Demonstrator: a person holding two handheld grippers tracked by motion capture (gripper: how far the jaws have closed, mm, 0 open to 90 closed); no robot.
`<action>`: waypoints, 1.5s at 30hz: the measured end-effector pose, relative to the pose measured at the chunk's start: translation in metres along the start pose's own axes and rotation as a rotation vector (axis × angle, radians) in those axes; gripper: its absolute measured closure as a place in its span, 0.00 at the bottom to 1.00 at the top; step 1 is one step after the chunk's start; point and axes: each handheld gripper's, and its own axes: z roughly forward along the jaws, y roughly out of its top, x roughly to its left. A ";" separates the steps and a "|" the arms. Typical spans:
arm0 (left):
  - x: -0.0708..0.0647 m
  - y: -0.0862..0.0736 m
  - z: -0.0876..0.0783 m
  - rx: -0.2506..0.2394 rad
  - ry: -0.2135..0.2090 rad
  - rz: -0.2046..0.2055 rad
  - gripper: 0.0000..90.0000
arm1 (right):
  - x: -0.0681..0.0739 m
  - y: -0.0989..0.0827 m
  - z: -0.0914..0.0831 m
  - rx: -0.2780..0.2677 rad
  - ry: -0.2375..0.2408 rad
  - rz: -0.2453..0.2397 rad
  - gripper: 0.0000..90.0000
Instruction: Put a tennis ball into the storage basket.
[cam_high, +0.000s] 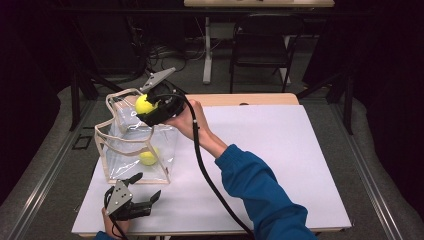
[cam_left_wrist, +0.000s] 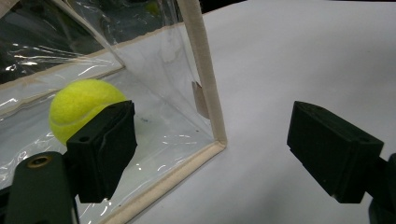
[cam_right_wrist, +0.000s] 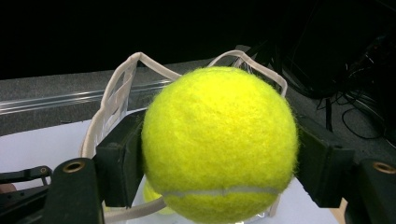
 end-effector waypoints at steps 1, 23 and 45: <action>0.000 0.000 0.000 0.000 -0.001 0.000 0.18 | 0.000 0.000 0.001 0.001 0.000 0.000 0.29; 0.000 0.000 0.000 -0.002 -0.002 0.000 0.18 | 0.008 0.008 0.016 0.034 0.023 -0.013 0.29; 0.000 0.000 0.000 -0.002 -0.004 0.001 0.18 | 0.016 0.011 0.031 0.093 0.043 -0.020 0.29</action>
